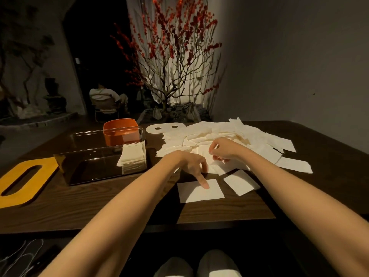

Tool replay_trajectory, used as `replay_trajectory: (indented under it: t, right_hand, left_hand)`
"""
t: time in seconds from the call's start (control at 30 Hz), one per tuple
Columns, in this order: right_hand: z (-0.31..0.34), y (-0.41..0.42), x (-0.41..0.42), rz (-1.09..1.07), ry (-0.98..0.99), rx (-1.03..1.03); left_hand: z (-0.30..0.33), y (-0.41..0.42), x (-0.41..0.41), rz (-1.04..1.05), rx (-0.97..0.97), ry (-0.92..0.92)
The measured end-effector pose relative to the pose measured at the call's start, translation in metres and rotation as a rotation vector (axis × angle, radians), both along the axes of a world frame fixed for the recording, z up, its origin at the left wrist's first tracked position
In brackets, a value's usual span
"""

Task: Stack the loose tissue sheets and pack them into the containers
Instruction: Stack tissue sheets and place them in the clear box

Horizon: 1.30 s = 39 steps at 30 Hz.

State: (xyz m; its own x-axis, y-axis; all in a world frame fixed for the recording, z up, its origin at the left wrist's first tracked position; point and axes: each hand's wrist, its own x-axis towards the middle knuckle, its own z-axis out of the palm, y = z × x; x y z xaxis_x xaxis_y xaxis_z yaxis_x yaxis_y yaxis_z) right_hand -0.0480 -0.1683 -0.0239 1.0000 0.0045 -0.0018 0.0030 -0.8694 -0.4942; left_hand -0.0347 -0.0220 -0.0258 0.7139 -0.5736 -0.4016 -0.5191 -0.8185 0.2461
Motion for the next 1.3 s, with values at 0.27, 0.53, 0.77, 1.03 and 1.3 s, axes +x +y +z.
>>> replay_trajectory:
  t: [0.27,0.53,0.77,1.03,1.3]
  right_hand:
    - [-0.011,0.0,0.014,-0.012,-0.107,0.051]
    - [-0.014,-0.002,0.026,-0.072,-0.267,0.156]
    - [-0.017,-0.01,0.044,-0.079,-0.545,-0.05]
    - [-0.027,-0.028,0.075,0.164,-0.39,-0.366]
    - [-0.021,-0.028,0.089,0.219,-0.377,-0.227]
  left_hand:
    - [-0.002,0.0,0.014,0.009,-0.089,-0.042]
    - [-0.006,0.011,0.044,0.227,-0.513,-0.034]
    - [-0.012,0.009,0.083,0.548,-0.845,-0.168]
    - [-0.021,-0.006,0.113,0.732,-0.972,-0.371]
    - [-0.034,-0.002,0.13,0.887,-1.059,-0.269]
